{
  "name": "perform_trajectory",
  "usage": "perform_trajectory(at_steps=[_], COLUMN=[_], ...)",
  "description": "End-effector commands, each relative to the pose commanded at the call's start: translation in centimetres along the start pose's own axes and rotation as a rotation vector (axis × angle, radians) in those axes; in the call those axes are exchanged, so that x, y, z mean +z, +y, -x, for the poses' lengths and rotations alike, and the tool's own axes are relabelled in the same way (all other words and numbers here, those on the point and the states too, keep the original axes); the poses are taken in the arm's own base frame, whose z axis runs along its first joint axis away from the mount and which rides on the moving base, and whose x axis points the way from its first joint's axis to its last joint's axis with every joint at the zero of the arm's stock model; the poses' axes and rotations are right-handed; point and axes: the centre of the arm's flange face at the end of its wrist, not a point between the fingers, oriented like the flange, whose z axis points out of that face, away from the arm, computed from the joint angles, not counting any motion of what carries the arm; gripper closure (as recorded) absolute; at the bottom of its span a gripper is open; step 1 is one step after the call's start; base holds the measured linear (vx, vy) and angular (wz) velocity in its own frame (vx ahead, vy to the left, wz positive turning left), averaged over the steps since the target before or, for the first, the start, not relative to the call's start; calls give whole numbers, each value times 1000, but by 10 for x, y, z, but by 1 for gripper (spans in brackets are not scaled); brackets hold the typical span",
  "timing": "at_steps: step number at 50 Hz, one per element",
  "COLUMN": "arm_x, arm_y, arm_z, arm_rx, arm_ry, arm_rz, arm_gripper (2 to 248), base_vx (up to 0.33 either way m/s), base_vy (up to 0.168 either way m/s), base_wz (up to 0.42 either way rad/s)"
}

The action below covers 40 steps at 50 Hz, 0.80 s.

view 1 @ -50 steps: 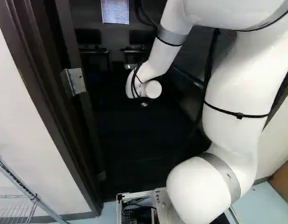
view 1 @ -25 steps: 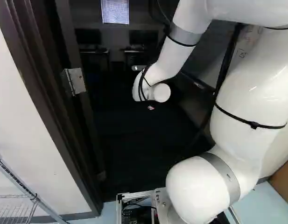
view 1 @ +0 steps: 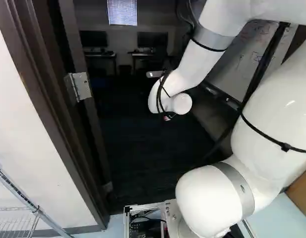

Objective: Open the door and move inside

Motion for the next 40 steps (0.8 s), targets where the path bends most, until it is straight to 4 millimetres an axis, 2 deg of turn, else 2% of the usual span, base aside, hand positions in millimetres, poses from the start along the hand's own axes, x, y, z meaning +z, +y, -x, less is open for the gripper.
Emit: perform_trajectory(at_steps=[23, 40], arm_x=[-37, -41], arm_y=[20, 24], arm_z=[15, 17], arm_rx=[3, 7], arm_ry=[5, 6], arm_rz=[49, 61], arm_gripper=[3, 3], base_vx=[0, 0], base_vy=[0, 0], base_wz=[0, 0])
